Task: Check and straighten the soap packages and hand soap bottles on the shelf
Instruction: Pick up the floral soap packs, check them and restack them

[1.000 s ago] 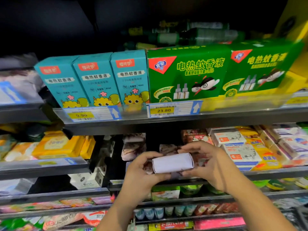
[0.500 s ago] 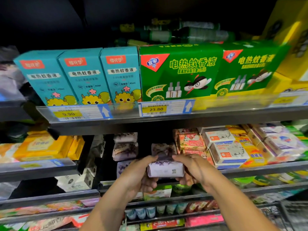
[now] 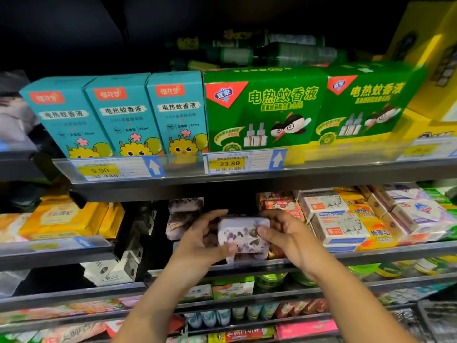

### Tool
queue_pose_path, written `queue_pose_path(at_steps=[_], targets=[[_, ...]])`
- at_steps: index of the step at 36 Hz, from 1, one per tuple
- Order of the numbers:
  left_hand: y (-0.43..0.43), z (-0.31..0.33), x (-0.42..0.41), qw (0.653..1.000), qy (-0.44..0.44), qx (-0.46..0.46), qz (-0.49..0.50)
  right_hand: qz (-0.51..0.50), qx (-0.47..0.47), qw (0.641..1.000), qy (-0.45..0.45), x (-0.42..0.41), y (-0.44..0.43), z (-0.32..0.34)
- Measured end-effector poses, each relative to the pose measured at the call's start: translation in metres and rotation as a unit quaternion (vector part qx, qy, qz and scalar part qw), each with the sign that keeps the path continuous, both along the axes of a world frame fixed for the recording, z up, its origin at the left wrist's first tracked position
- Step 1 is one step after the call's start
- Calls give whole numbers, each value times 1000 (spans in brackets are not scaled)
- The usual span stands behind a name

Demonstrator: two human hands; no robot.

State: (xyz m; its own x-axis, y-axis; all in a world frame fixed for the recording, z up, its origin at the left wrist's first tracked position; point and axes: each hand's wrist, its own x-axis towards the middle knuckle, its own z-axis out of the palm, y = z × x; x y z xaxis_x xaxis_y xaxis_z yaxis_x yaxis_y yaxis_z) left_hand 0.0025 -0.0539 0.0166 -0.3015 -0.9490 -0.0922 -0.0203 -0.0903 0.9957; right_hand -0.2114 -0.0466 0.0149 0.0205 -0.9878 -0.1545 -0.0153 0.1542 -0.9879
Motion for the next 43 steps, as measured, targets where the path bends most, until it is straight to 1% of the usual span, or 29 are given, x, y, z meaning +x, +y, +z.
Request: queue_pose_path(at_steps=[2, 3, 5, 7, 9, 12, 14, 17, 20, 22, 25, 27, 30, 34, 38, 40, 43], targets=[[0, -6, 1, 999, -15, 15, -46, -15, 35, 999, 2, 4, 0, 1], [-1, -9, 1, 997, -42, 12, -60, -19, 53, 998, 6, 6, -1, 2], [-5, -14, 3, 988, -140, -24, -65, -12, 81, 997, 12, 9, -1, 5], [-9, -15, 4, 970, -228, -56, -62, 6, 88, 996, 31, 11, -3, 9], [-13, -13, 6, 954, -283, -73, -65, 10, 81, 995, 62, 14, -5, 11], [-20, -11, 9, 945, -304, -89, -86, 2, 74, 993, 96, 18, -7, 10], [-24, -8, 11, 932, -332, -108, -97, 7, 57, 988, 141, 20, -10, 8], [-28, -8, 17, 921, -351, -156, -64, 41, 5, 975, 216, 22, -17, 2], [-29, -11, 30, 924, -333, -185, -19, 78, -43, 958, 273, 22, -21, -3], [-31, -15, 41, 936, -308, -171, 13, 118, -66, 931, 340, 20, -21, -6], [-40, -23, 56, 944, -289, -152, 55, 187, -104, 845, 490, 17, -24, -18], [-52, -27, 63, 948, -271, -141, 85, 220, -114, 800, 547, 18, -25, -25], [-74, -32, 68, 950, -260, -135, 112, 232, -133, 751, 603, 21, -25, -32], [-98, -37, 64, 947, -264, -120, 141, 233, -148, 711, 647, 18, -30, -37], [-115, -44, 63, 936, -323, -94, 101, 241, -148, 687, 670, 12, -33, -38], [-123, -46, 65, 932, -345, -79, 83, 241, -144, 687, 670, 9, -33, -39], [-129, -46, 70, 921, -380, -64, 65, 236, -147, 704, 653, 7, -33, -43]])
